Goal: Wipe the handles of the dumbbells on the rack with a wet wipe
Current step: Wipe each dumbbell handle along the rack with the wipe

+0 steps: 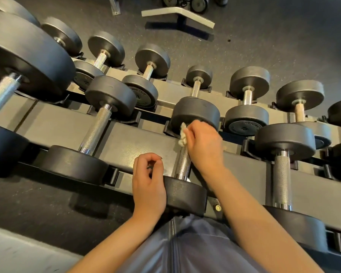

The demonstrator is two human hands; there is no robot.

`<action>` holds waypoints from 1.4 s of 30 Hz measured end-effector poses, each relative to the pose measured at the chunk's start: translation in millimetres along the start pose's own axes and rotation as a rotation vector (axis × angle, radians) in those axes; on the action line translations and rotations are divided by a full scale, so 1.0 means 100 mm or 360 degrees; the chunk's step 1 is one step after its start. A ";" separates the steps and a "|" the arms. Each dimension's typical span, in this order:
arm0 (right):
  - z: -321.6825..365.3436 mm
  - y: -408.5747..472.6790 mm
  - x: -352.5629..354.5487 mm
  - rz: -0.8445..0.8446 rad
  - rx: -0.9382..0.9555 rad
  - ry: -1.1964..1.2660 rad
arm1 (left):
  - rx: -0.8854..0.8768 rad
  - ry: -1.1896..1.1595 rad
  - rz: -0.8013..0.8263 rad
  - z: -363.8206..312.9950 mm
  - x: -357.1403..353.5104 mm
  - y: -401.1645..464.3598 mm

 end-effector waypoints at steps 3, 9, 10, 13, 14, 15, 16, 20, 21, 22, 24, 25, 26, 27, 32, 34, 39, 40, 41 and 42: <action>-0.02 0.05 0.04 -0.0073 0.0039 -0.0191 | -0.0015 0.0010 -0.0005 0.00 0.01 0.00; 0.01 -0.03 0.03 0.0154 0.0140 -0.0413 | -0.0032 0.0020 0.0008 -0.02 0.01 0.00; 0.06 0.00 0.01 0.0165 0.0167 -0.0490 | -0.0046 0.0029 0.0009 -0.03 0.01 0.00; 0.08 0.07 0.02 0.0180 0.0201 -0.0361 | -0.0039 0.0028 0.0017 -0.01 0.00 0.00; 0.04 0.04 0.03 0.0203 0.0209 -0.0240 | -0.0022 0.0019 0.0018 0.01 0.00 0.00; -0.02 -0.02 0.04 0.0237 0.0210 -0.0111 | -0.0009 0.0007 0.0022 0.02 0.00 0.00; -0.07 -0.12 0.05 0.0266 0.0207 -0.0005 | 0.0000 -0.0009 0.0024 0.03 0.00 0.00; -0.20 -0.31 0.01 0.0195 0.0100 0.0088 | 0.0017 -0.0050 0.0021 0.05 0.00 0.00; -0.20 -0.24 0.03 0.0140 0.0059 0.0068 | 0.0021 -0.0049 0.0026 0.05 0.00 0.00; -0.17 -0.16 0.06 0.0049 0.0078 -0.0009 | 0.0026 -0.0048 0.0030 0.05 0.00 0.00; -0.02 0.00 0.14 -0.0150 0.0319 -0.0316 | 0.0029 -0.0038 0.0029 0.04 0.00 0.00; 0.03 0.05 0.13 -0.0185 0.0432 -0.0462 | 0.0029 -0.0034 0.0025 0.04 0.00 0.01; 0.03 0.08 0.11 -0.0177 0.0514 -0.0572 | 0.0029 -0.0033 0.0020 0.04 0.01 0.01; 0.01 0.09 0.07 -0.0165 0.0565 -0.0633 | 0.0028 -0.0036 0.0016 0.04 0.01 0.01; -0.02 0.01 0.11 -0.0332 0.0433 -0.0512 | 0.0036 -0.0043 0.0009 0.05 0.01 0.01; -0.10 0.00 0.13 -0.0404 0.0210 -0.0329 | 0.0033 -0.0037 0.0010 0.04 0.01 0.01; -0.43 -0.04 -0.08 -0.0146 -0.0322 0.0061 | 0.0076 -0.0012 0.0022 0.08 0.00 0.01; -0.49 -0.08 -0.12 -0.0148 -0.0382 0.0154 | 0.0088 -0.0012 0.0026 0.08 0.00 0.01; -0.55 -0.11 -0.16 -0.0156 -0.0439 0.0233 | 0.0098 -0.0014 0.0026 0.09 0.00 0.01; -0.60 -0.14 -0.20 -0.0172 -0.0493 0.0300 | 0.0107 -0.0011 0.0027 0.09 0.00 0.01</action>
Point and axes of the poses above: each hand's wrist, its own y-axis towards the middle knuckle, its own x-axis out of the back of the hand, z = x × y, the point moved 8 cm from there along y, towards the middle knuckle, and after that the axes turned 9 degrees about z, right-handed, at the moved point
